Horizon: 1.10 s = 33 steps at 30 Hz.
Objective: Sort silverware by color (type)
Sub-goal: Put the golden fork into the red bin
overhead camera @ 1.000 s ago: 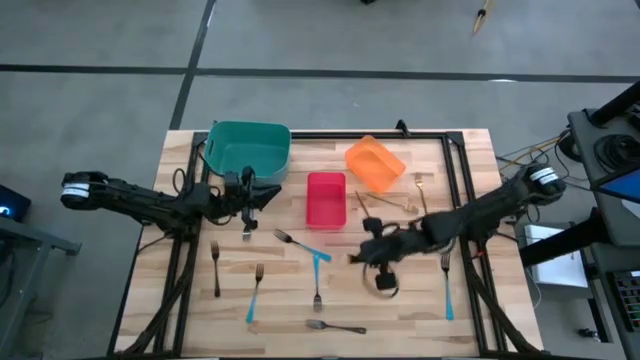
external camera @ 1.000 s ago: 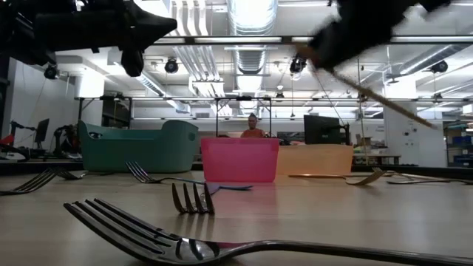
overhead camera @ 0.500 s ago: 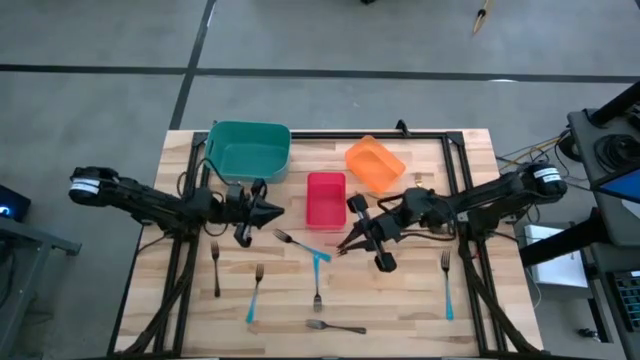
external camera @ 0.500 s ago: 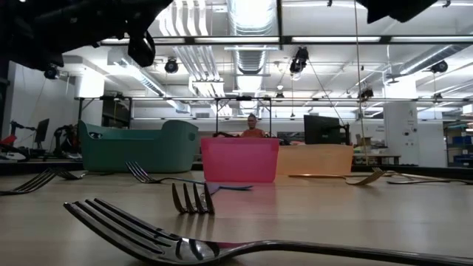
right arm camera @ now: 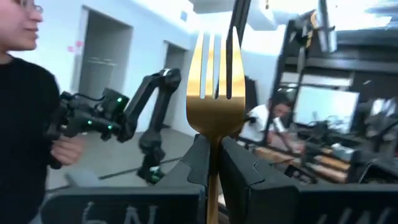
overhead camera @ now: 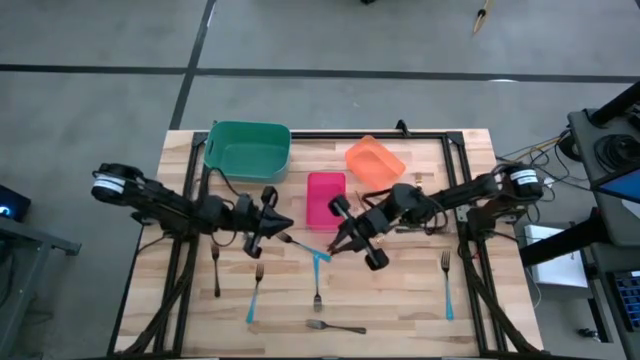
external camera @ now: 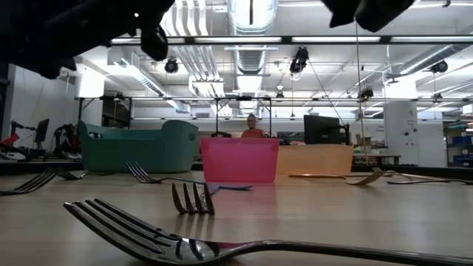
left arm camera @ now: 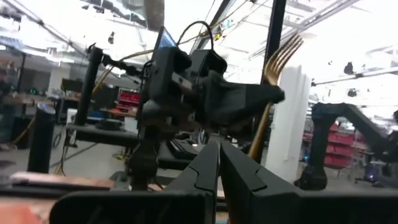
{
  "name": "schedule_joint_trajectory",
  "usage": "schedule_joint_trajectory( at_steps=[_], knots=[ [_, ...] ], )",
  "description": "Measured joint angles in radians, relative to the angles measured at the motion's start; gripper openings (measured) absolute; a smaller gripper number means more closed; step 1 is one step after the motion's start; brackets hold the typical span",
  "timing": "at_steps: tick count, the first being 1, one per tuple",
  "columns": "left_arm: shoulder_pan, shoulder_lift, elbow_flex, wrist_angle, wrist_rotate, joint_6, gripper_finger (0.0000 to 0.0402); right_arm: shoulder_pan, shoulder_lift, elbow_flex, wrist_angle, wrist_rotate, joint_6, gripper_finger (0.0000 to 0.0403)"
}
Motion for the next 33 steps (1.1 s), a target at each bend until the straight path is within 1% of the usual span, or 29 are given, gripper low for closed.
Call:
schedule_joint_trajectory(
  at_steps=[2,5,7,11,15,18,22,24,29,33],
  knots=[
    [0.0,0.025,0.029,-0.006,0.037,0.025,0.0,-0.013,0.028,0.033,0.008,-0.03,0.033,0.0012],
    [0.0,0.056,0.065,-0.008,0.094,0.048,0.0001,-0.033,0.065,0.079,0.012,-0.042,0.077,0.0012],
    [0.001,0.071,0.079,-0.015,0.099,0.05,0.0008,-0.049,0.087,0.1,0.008,-0.084,0.112,0.0012],
    [0.002,0.087,0.083,-0.02,0.096,0.049,0.0037,-0.063,0.127,0.145,0.009,-0.143,0.163,0.0012],
    [0.002,0.087,0.082,-0.026,0.091,0.047,0.0076,-0.066,0.162,0.178,0.013,-0.145,0.163,0.0012],
    [0.002,0.086,0.081,-0.051,0.106,0.049,0.0103,-0.073,0.19,0.203,0.002,-0.153,0.163,0.0012],
    [0.002,0.086,0.098,-0.122,0.122,0.05,0.0127,-0.088,0.226,0.246,-0.001,-0.165,0.176,0.0012],
    [0.002,0.086,0.114,-0.161,0.139,0.055,0.0132,-0.1,0.247,0.264,-0.009,-0.169,0.19,0.0012],
    [0.001,0.086,0.155,-0.221,0.262,0.096,0.0128,-0.129,0.285,0.294,-0.017,-0.192,0.216,0.0012],
    [0.002,0.086,0.167,-0.238,0.289,0.102,0.012,-0.145,0.294,0.301,-0.015,-0.217,0.226,0.0012]
  ],
)
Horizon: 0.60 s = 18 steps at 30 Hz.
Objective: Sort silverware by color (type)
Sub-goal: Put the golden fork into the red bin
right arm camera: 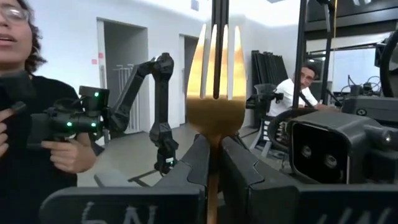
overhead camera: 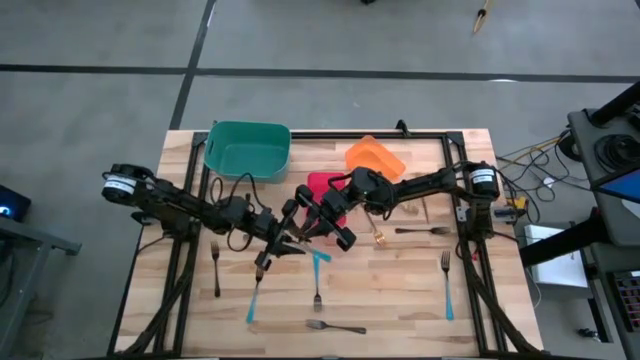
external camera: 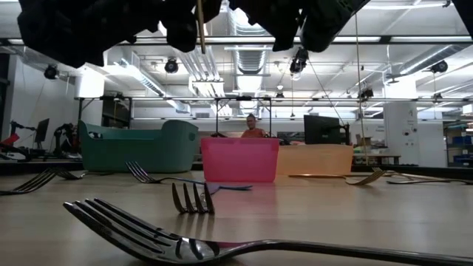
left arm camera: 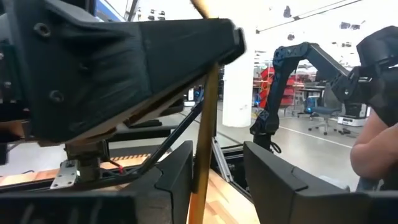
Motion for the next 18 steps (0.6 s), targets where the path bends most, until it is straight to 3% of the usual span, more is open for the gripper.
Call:
schedule_joint_trajectory(
  at_steps=[4,10,14,18],
  knots=[
    [0.0,0.0,-0.003,-0.001,-0.01,0.003,0.0102,-0.007,0.0,-0.001,-0.001,-0.006,0.003,0.0012],
    [0.0,0.0,-0.003,-0.008,-0.052,0.013,0.0013,-0.015,0.0,-0.002,-0.016,-0.007,-0.002,0.0012],
    [-0.007,-0.001,-0.004,-0.008,-0.122,0.01,0.0008,-0.03,-0.005,-0.002,-0.029,-0.007,0.036,0.0018],
    [-0.006,-0.002,-0.004,-0.014,-0.175,0.007,0.0007,-0.051,-0.007,-0.003,-0.032,-0.014,0.08,0.0048]
  ],
)
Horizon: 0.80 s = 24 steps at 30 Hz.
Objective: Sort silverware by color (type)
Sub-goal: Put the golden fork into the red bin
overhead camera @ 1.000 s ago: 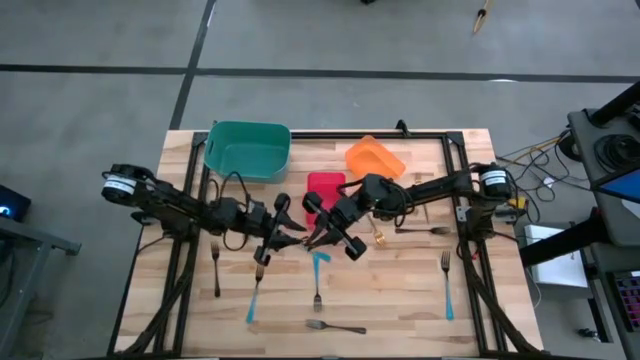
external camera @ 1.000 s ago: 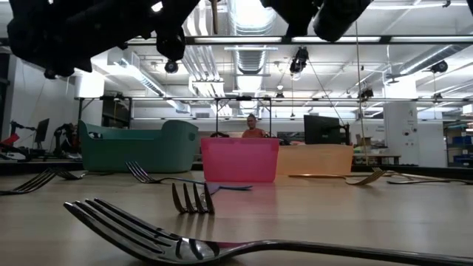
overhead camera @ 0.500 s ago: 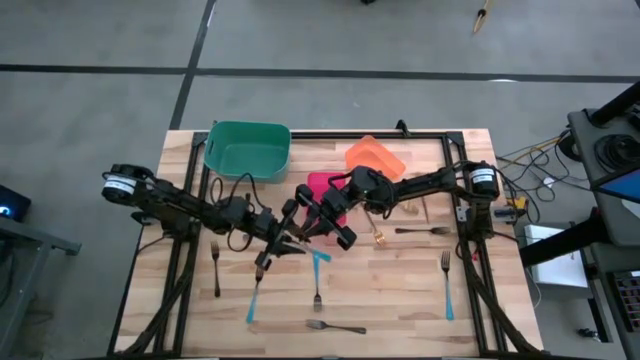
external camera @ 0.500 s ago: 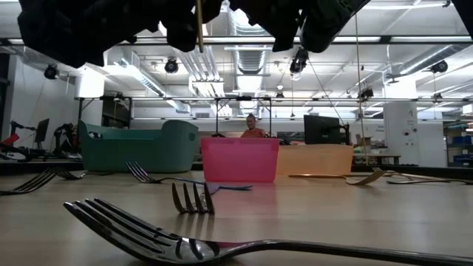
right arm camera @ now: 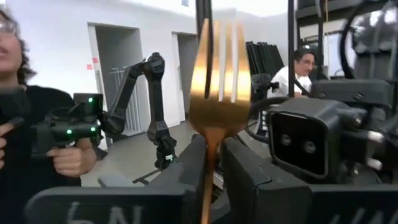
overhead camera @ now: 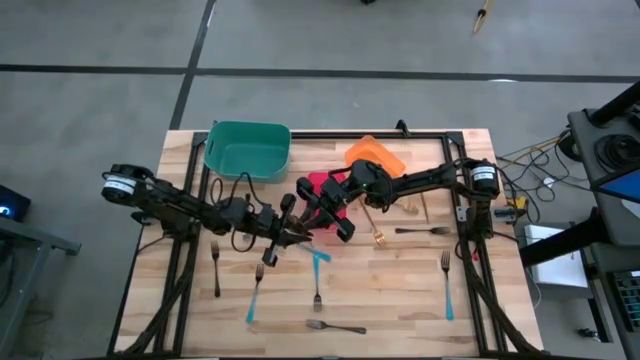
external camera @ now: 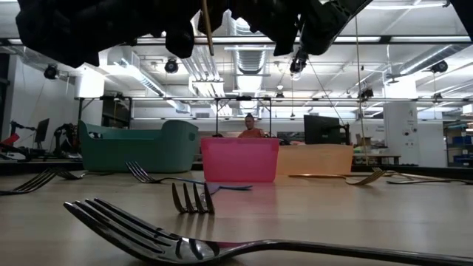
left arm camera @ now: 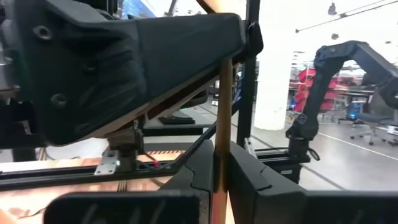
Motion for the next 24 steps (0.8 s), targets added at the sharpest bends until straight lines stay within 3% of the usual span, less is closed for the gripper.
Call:
schedule_joint_trajectory(
  at_steps=[12,24],
  knots=[
    [0.001,-0.005,-0.017,-0.01,-0.152,0.029,0.0007,-0.067,0.0,0.0,-0.051,-0.011,0.103,0.0164],
    [0.0,-0.172,-0.151,-0.028,-0.396,0.036,0.0007,-0.105,-0.002,0.0,-0.068,0.047,0.126,0.0172]
  ],
)
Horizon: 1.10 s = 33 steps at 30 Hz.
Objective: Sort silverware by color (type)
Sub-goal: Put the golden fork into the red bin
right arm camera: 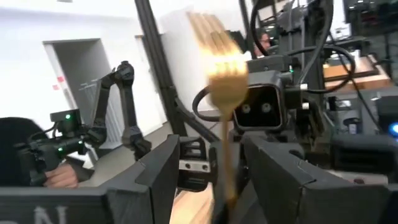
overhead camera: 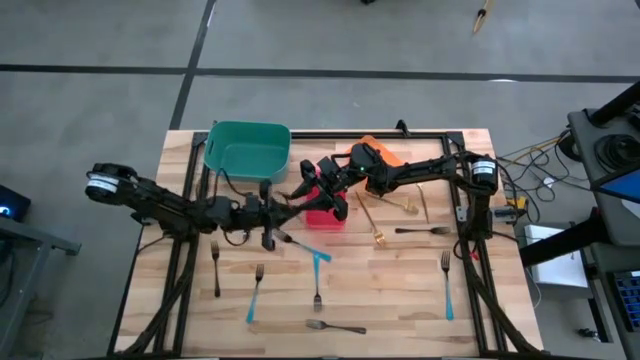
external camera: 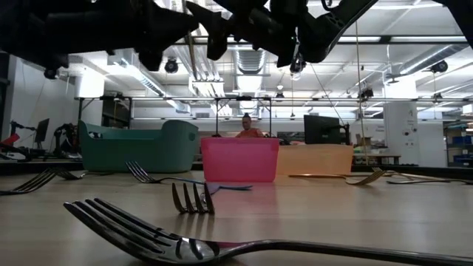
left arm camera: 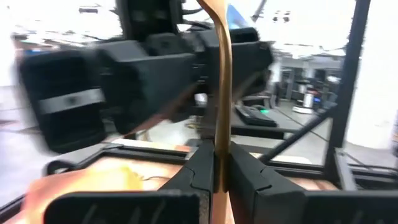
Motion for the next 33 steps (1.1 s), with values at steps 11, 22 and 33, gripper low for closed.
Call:
schedule_joint_trajectory(
  at_steps=[11,22,33],
  knots=[
    [0.0,-0.133,-0.061,-0.147,-0.261,-0.015,0.0007,0.0,0.0,0.038,-0.143,0.136,-0.017,0.0171],
    [0.0,-0.188,-0.066,-0.194,-0.287,-0.023,0.0007,0.0,-0.019,0.292,-0.866,0.288,-0.288,0.0171],
    [0.0,-0.188,-0.066,-0.212,-0.331,-0.029,0.0007,0.004,-0.078,0.342,-1.077,0.341,-0.349,0.0171]
  ],
)
